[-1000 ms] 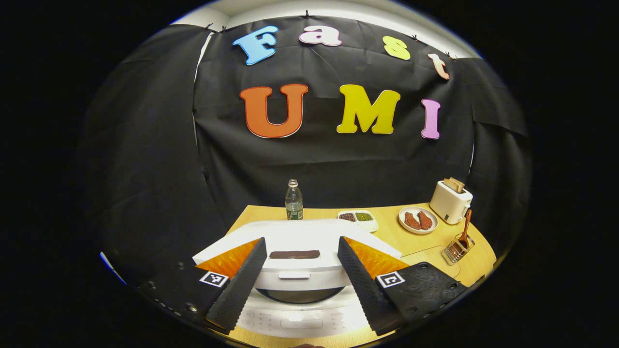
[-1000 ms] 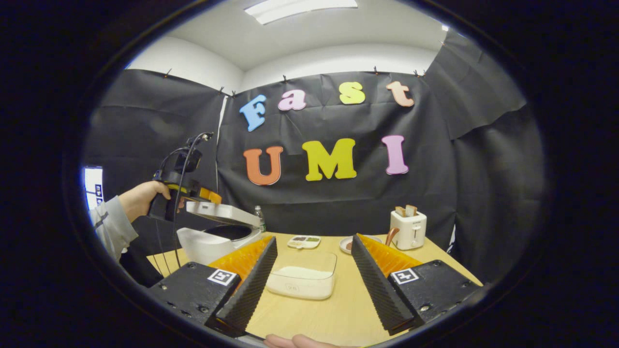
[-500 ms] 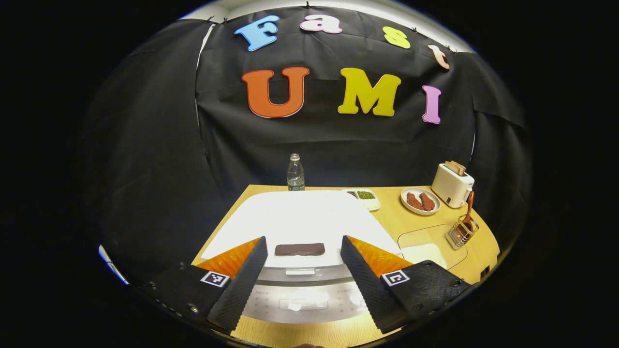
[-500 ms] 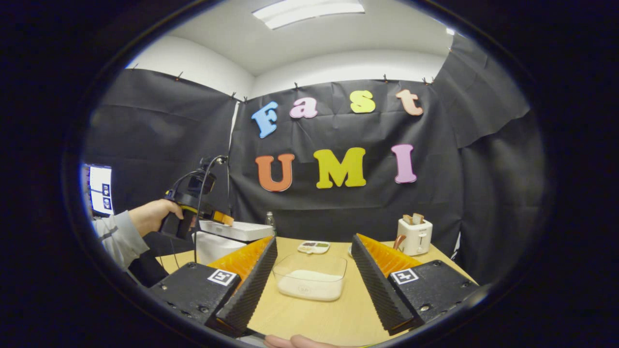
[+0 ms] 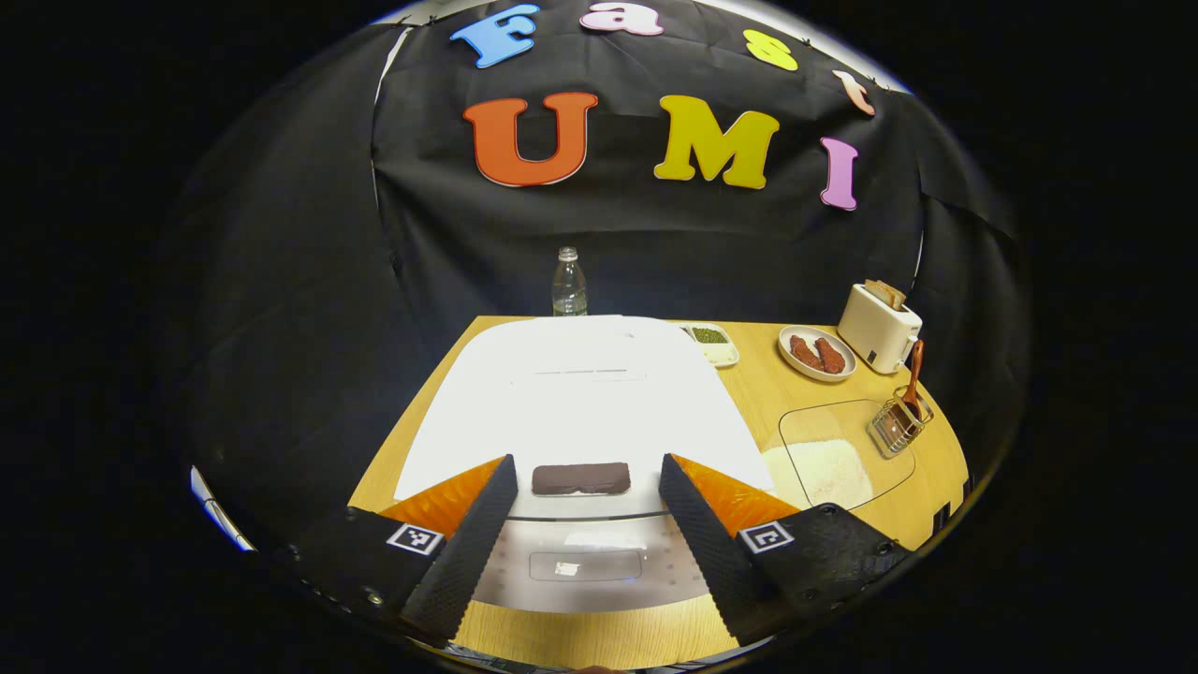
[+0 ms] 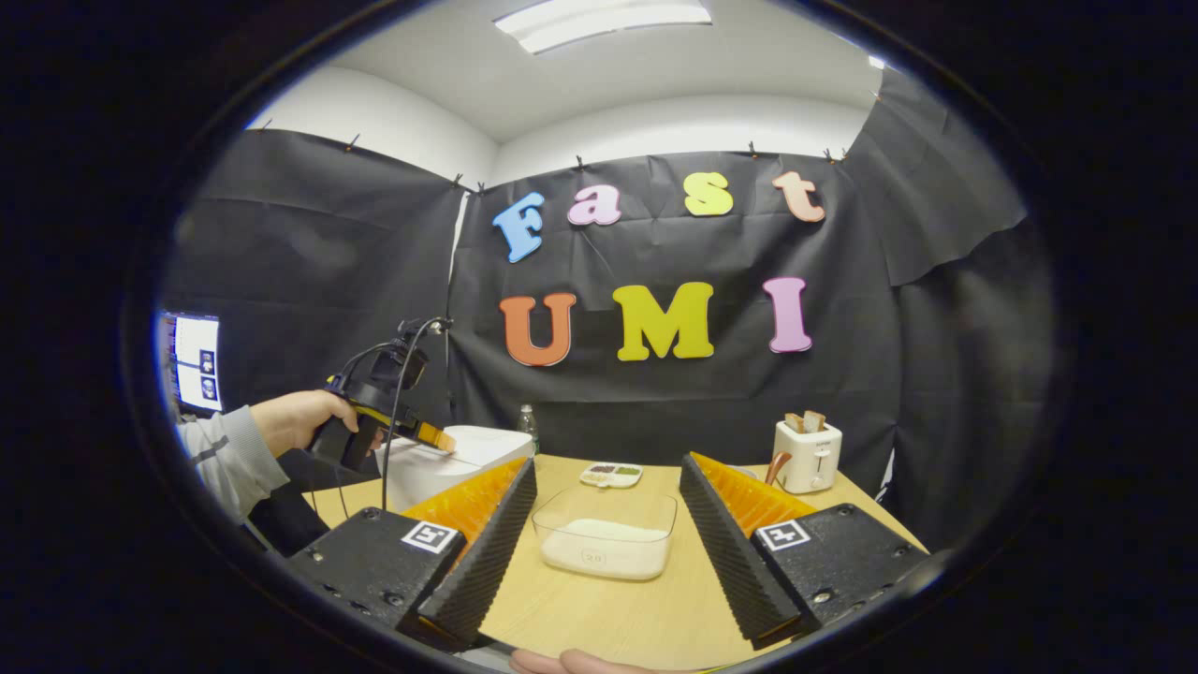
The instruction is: Close the left gripper, press the button to open the rice cooker; take a wooden spoon from the chopstick holder with the right hand, scoop a spoonful of rice and pour it into the rice cooker, then put the wooden spoon back into the chopstick holder.
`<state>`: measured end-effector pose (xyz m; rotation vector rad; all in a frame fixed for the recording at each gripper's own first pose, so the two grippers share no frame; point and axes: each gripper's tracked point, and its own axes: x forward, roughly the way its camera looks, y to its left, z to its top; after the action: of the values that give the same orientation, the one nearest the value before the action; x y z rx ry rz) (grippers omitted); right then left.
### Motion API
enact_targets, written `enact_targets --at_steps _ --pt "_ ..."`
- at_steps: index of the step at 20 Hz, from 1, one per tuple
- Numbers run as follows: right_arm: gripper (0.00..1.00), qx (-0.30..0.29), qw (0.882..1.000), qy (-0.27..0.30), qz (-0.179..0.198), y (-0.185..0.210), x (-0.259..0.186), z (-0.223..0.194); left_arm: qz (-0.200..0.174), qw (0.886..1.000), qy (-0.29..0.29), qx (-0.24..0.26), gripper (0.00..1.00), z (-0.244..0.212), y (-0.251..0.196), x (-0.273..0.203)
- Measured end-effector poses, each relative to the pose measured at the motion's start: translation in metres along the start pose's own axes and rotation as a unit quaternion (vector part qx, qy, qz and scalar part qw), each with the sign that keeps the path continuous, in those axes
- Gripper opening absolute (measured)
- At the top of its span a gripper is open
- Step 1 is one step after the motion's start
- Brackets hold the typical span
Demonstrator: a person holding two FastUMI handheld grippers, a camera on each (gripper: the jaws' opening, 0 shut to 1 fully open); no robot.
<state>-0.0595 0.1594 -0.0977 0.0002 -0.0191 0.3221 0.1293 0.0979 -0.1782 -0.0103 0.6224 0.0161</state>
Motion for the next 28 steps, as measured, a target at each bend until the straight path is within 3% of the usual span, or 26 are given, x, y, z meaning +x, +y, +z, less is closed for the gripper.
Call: enact_targets --at_steps 2,3,7,8,9,11,12,15,19,20,21,23,24,28 --pt "0.95 -0.002 1.000 -0.002 -0.001 0.000 -0.001 0.001 0.001 1.000 0.000 -0.002 0.99 0.000 0.000 0.002" --pt "1.00 -0.002 1.000 -0.004 -0.001 0.000 0.000 0.001 0.001 1.000 0.000 -0.004 0.99 -0.001 0.000 0.001" --pt "1.00 -0.004 1.000 0.000 -0.001 0.002 0.001 -0.001 -0.001 1.000 0.001 -0.010 1.00 -0.003 0.001 0.002" --pt "0.95 -0.005 1.000 0.001 -0.003 0.002 0.002 -0.002 -0.002 1.000 0.001 -0.012 1.00 -0.003 0.001 0.002" --pt "1.00 -0.006 1.000 0.001 -0.005 0.002 0.001 -0.001 -0.002 1.000 -0.001 -0.014 1.00 -0.003 0.000 0.001" --pt "1.00 -0.008 1.000 -0.001 -0.008 0.000 0.001 0.001 0.004 1.000 0.002 -0.005 1.00 -0.004 0.002 -0.002" --pt "0.95 -0.009 1.000 -0.004 -0.013 -0.003 0.001 0.002 0.007 1.000 0.003 -0.004 1.00 -0.004 0.002 -0.004" --pt "1.00 -0.007 0.999 -0.007 -0.030 -0.012 0.002 0.002 0.010 1.000 -0.007 -0.013 0.98 0.000 0.003 -0.009" --pt "1.00 0.004 0.999 -0.003 -0.034 -0.017 0.005 0.002 0.006 0.998 -0.056 -0.008 0.96 0.015 -0.012 -0.037" --pt "0.95 0.007 0.999 -0.005 -0.037 -0.021 0.004 0.004 -0.001 0.997 -0.076 -0.006 0.94 0.022 -0.021 -0.047" --pt "1.00 0.010 0.999 -0.006 -0.040 -0.025 0.003 0.006 -0.003 0.995 -0.095 -0.002 0.93 0.027 -0.027 -0.059" --pt "0.95 0.017 0.999 -0.009 -0.050 -0.033 0.000 0.010 0.003 0.990 -0.141 0.008 0.93 0.041 -0.036 -0.084" --pt "1.00 0.021 0.998 -0.010 -0.054 -0.037 -0.001 0.011 -0.001 0.987 -0.159 0.012 0.93 0.046 -0.044 -0.097" --pt "1.00 0.024 0.997 -0.012 -0.077 -0.054 -0.005 0.015 -0.038 0.977 -0.207 0.029 0.93 0.048 -0.073 -0.147"
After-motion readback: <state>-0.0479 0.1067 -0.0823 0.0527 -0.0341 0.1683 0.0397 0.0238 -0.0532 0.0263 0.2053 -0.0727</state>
